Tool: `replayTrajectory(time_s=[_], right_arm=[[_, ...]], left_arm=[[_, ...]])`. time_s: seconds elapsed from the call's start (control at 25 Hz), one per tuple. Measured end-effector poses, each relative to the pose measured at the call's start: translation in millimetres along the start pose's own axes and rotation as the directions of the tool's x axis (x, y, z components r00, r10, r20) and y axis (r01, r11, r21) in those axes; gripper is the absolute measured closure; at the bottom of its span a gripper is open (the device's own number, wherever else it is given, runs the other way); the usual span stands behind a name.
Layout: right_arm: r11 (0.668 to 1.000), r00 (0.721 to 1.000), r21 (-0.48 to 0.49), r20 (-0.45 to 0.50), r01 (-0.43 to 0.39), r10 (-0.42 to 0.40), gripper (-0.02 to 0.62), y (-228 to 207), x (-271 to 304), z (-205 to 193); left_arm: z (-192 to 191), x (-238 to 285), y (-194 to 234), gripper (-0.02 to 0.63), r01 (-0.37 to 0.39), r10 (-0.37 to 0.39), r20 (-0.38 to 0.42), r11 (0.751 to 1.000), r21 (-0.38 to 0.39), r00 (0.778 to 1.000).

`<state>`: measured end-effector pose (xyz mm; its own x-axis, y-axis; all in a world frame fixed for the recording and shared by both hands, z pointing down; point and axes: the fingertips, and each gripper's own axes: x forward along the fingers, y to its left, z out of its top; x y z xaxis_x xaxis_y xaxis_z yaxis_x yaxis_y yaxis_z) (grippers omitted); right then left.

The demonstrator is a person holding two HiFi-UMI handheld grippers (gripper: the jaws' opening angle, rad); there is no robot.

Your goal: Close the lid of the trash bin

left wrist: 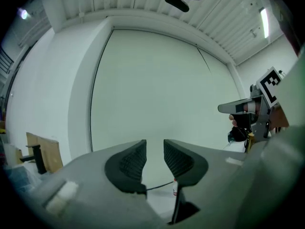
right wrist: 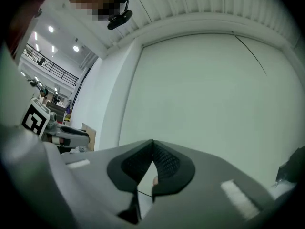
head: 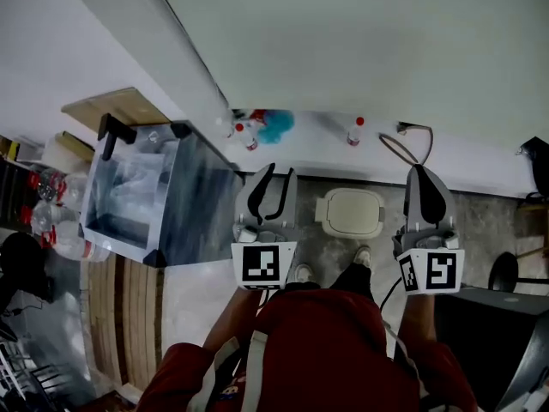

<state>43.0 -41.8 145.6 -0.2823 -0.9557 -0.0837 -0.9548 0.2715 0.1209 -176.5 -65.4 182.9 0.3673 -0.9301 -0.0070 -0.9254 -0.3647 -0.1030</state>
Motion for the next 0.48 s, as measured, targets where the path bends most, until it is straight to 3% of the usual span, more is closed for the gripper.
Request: replayTrajectory(time_s=[0.24,0.48], right_arm=[[1.000,0.997,-0.012,0.083,-0.002,0.003,0.595,19.3,2.9,35.5],[0.999,0.994,-0.027,0.101,-0.026,0.029,0.595,35.4,4.1,42.2]], left_arm=[[38.2,-19.1,26.9,0.486,-0.059,0.051,0.091,0.994,0.088,0.995],[35.7,-26.5,39.8,0.488,-0.084,0.076,0.100,0.993,0.081,0.992]])
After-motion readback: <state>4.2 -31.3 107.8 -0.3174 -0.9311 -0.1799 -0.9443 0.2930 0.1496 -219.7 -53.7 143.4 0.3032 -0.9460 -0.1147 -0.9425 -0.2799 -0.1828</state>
